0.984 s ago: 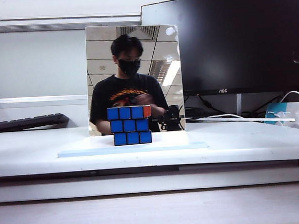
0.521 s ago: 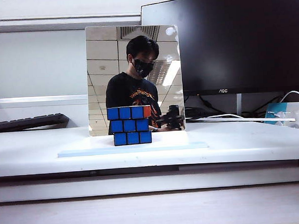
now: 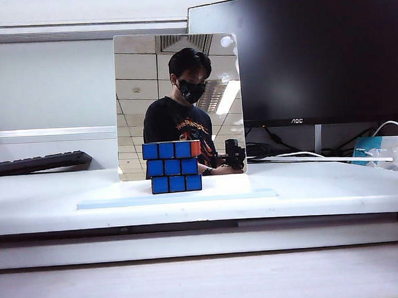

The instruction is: Move the the Rubik's Cube near the mirror.

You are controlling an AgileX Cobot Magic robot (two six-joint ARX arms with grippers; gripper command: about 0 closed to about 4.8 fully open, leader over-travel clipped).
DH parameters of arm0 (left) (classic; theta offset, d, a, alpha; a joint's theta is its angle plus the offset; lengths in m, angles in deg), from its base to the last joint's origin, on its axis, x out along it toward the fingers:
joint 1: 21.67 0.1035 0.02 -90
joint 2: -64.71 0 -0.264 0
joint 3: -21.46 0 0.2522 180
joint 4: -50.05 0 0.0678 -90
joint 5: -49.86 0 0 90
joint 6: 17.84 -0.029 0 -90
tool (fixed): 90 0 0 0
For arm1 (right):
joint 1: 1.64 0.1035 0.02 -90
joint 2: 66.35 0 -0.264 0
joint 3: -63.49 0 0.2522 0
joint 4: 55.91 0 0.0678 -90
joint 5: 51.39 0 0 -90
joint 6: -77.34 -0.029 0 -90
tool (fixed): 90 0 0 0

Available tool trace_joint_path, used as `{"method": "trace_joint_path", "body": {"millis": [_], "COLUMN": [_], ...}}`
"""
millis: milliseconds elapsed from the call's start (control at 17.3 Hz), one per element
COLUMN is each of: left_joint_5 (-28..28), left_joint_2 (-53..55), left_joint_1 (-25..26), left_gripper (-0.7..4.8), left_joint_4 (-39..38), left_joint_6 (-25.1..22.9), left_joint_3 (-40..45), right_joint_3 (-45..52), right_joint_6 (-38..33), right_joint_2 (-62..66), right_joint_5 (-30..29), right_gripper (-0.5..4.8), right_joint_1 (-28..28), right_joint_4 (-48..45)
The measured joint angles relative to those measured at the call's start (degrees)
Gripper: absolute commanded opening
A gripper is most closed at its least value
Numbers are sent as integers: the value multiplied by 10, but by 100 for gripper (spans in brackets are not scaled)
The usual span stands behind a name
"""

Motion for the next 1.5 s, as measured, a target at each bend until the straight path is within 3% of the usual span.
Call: {"method": "trace_joint_path", "body": {"millis": [405,752,1505], "left_joint_5": [0,0,0], "left_joint_2": [0,0,0], "left_joint_1": [0,0,0], "left_gripper": [-5,-4,-5], "left_joint_4": [0,0,0], "left_joint_6": [0,0,0], "left_joint_3": [0,0,0], "right_joint_3": [0,0,0], "right_joint_6": [-10,-14,-14], "right_joint_2": [0,0,0], "right_joint_5": [4,-1,-2], "right_gripper": [0,0,0], "right_joint_1": [0,-39,-39], "right_joint_4": [-4,-5,-5]}}
